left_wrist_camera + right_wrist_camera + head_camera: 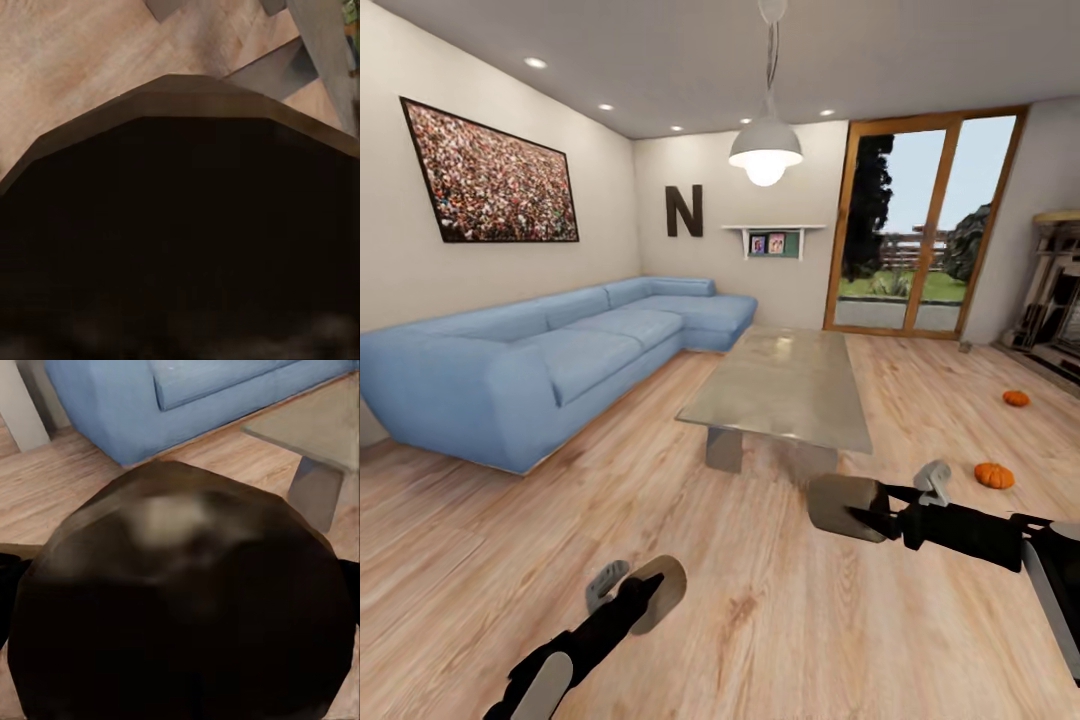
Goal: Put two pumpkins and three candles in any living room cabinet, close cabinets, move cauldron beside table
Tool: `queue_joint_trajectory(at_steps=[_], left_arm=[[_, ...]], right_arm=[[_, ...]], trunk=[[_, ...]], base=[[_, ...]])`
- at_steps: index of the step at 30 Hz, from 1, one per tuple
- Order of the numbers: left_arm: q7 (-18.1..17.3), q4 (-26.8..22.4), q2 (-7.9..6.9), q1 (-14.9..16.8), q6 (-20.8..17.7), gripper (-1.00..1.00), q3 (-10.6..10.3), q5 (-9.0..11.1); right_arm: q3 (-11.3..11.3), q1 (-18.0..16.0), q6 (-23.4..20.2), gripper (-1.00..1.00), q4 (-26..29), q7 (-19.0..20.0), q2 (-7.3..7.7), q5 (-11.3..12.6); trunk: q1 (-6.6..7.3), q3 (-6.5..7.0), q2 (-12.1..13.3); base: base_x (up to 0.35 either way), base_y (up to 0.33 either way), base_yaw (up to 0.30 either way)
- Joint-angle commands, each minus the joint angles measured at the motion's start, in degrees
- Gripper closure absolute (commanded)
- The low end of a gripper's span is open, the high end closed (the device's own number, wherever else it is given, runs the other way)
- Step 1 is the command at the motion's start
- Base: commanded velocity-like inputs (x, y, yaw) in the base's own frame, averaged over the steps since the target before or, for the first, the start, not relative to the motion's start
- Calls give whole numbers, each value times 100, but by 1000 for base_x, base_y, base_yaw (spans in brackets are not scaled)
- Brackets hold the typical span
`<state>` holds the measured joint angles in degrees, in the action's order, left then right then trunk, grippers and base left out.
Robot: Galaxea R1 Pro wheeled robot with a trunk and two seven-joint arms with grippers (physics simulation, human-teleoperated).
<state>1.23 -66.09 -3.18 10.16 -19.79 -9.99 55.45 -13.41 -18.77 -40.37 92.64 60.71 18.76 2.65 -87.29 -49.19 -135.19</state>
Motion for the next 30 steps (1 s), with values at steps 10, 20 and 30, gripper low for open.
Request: queue_joint_trajectory(at_steps=[10, 20, 30], left_arm=[[32, -9, 1, 12, -67, 100, 5, 46], [33, -9, 2, 13, -86, 100, 6, 45], [35, -9, 2, 14, -87, 100, 6, 45]], right_arm=[[-4, -4, -50, 100, -1, 11, 13, 42], [-12, -4, -50, 100, -2, 11, 9, 42], [-30, -3, -57, 100, -1, -2, 0, 42]], trunk=[[67, 79, 118], [287, 289, 519], [507, 494, 920]], base=[[-109, -320, -293], [-201, -291, -293], [-226, -276, -247]])
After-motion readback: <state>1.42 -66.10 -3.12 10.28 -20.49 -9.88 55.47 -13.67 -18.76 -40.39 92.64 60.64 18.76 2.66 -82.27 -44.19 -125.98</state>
